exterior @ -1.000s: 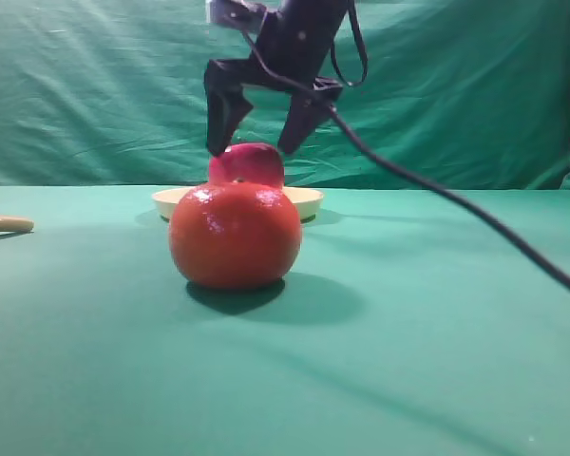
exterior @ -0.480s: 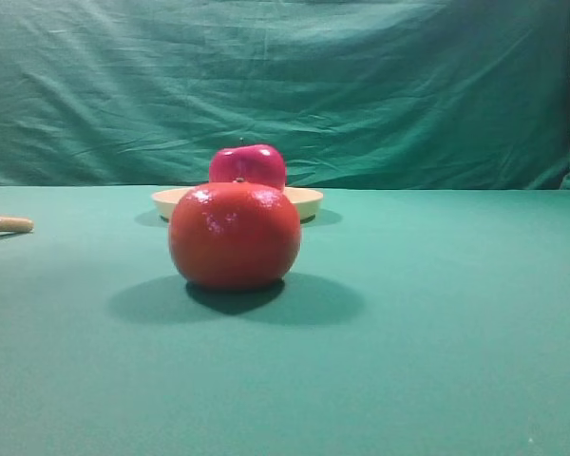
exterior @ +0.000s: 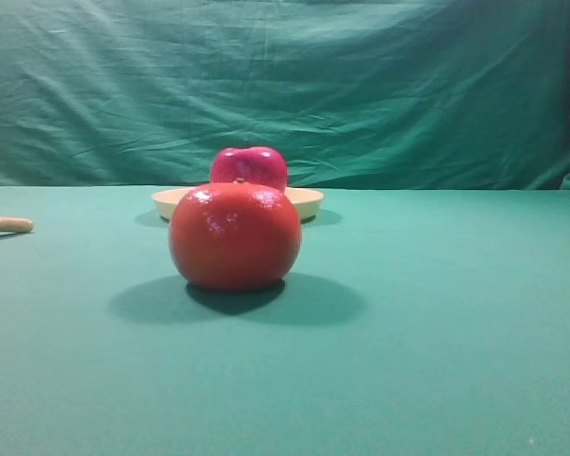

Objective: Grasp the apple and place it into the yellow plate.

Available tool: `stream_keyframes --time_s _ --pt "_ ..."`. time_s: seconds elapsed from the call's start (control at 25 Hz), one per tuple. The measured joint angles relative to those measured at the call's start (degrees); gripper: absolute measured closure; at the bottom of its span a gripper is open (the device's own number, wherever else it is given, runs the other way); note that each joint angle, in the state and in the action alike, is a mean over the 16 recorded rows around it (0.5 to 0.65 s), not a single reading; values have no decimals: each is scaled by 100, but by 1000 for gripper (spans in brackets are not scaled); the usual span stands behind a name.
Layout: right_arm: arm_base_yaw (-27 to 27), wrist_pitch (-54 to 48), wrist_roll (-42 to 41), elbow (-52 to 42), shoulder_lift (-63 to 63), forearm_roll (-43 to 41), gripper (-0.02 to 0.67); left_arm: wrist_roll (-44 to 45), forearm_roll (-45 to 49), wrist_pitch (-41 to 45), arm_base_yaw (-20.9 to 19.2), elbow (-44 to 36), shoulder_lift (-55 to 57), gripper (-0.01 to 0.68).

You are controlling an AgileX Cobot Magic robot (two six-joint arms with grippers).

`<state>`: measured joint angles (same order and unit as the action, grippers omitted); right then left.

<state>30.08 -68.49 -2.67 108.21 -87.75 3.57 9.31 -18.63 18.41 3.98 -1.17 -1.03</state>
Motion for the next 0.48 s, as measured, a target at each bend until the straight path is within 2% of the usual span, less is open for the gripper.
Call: stream_keyframes --time_s 0.48 --pt "0 1200 1 -3110 2718 -25 649 0 0 0 0 0 0 516"
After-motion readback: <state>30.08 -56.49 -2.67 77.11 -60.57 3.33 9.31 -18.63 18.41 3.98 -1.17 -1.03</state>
